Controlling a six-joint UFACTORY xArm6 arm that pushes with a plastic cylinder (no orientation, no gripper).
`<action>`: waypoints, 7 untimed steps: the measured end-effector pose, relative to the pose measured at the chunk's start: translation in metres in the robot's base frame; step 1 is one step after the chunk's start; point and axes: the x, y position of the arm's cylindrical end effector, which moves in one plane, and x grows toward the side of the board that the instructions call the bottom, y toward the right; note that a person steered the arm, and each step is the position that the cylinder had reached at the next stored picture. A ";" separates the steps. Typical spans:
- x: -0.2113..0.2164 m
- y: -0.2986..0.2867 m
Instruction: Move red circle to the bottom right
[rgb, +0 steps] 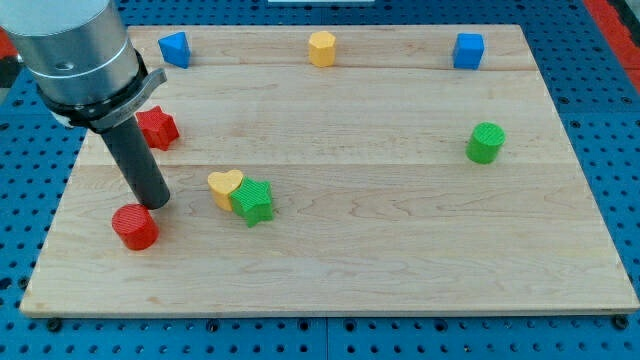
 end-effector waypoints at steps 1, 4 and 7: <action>0.000 0.004; 0.000 0.018; 0.000 0.029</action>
